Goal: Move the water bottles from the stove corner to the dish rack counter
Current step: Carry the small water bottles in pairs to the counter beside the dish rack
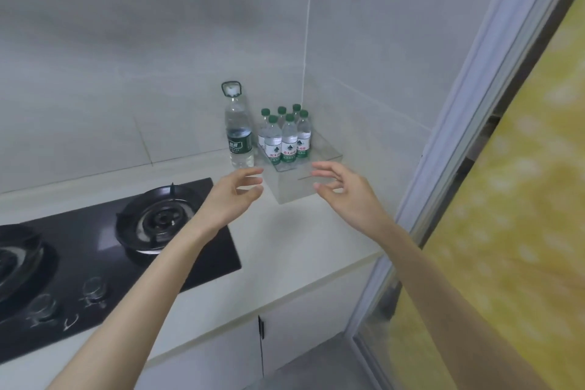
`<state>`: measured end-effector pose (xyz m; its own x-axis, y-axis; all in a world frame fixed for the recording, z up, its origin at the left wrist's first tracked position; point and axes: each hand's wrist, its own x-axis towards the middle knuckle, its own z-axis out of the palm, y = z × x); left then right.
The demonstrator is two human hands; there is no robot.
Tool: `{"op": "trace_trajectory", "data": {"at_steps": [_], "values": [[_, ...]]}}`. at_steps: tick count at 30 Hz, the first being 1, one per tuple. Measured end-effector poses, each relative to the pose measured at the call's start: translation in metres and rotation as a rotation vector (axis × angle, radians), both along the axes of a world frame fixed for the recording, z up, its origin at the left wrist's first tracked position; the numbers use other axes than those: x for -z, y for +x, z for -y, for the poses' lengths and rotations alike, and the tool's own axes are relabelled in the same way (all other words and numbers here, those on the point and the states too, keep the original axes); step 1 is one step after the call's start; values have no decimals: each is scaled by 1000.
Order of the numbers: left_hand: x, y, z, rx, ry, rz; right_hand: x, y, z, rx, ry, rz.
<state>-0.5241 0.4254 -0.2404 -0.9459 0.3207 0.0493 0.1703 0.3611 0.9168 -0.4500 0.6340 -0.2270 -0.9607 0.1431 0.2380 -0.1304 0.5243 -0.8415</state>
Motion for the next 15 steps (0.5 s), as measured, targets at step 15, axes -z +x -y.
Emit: {"op": "trace_trajectory", "data": {"at_steps": [15], "values": [[71, -199, -72, 11, -288, -61, 26, -203, -46, 41, 65, 45]]}}
